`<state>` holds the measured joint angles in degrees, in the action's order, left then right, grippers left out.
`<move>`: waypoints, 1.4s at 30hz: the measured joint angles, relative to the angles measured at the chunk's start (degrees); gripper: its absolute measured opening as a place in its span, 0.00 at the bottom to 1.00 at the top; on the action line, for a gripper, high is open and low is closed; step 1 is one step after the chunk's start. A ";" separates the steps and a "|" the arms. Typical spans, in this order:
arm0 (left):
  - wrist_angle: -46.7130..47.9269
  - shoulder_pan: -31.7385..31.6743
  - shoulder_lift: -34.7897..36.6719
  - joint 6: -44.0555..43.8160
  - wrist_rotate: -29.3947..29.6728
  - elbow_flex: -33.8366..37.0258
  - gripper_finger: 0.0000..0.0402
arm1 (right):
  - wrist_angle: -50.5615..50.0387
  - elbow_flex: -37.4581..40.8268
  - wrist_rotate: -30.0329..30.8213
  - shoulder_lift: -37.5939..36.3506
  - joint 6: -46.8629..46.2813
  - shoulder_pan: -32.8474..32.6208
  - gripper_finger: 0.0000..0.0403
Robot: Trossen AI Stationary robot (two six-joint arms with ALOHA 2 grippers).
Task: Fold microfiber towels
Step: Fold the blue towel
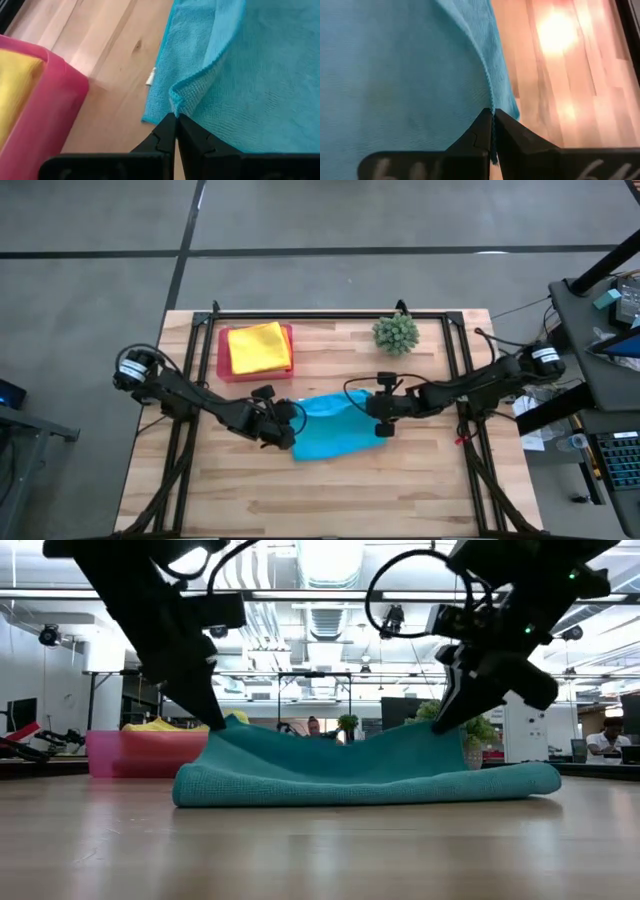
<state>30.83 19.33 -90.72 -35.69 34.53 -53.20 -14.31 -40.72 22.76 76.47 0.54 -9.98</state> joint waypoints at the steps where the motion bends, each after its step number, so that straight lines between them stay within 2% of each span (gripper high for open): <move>1: -0.68 -0.19 -0.13 0.01 0.02 0.31 0.00 | 0.02 -0.13 0.00 0.55 0.08 0.25 0.02; 9: -1.06 -1.22 -0.41 0.03 0.04 1.53 0.00 | -0.10 -0.73 0.42 4.30 -0.18 2.35 0.02; 13: -4.11 -1.48 -0.41 0.18 0.00 3.12 0.01 | -0.19 -1.46 0.40 5.05 -1.01 3.24 0.04; 18: -5.31 -1.98 -0.43 0.04 0.85 4.12 0.13 | -0.61 -2.17 0.41 4.65 -1.23 4.10 0.12; 23: -4.72 -2.72 -0.43 -1.22 6.75 4.12 0.27 | -1.83 -3.40 0.42 4.32 -1.46 4.79 0.24; 26: -4.74 -2.90 -0.31 -1.29 8.00 4.12 0.33 | -4.48 -4.44 0.44 4.24 -2.07 4.77 0.29; 31: -4.94 -2.70 -0.02 -1.01 4.20 4.12 0.37 | -7.28 -5.11 0.08 3.60 -3.90 4.73 0.35; 38: -8.93 -2.66 -1.29 2.84 -4.00 4.12 0.35 | -7.29 -5.04 -2.69 2.01 -4.92 3.72 0.35; 42: -9.57 -3.18 -2.61 3.68 -3.88 4.12 0.32 | -7.21 -5.01 -2.84 1.92 -5.91 2.81 0.33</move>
<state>21.26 16.15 -93.33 -32.01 30.65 -49.08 -21.52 -45.72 19.92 78.39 -5.36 -7.17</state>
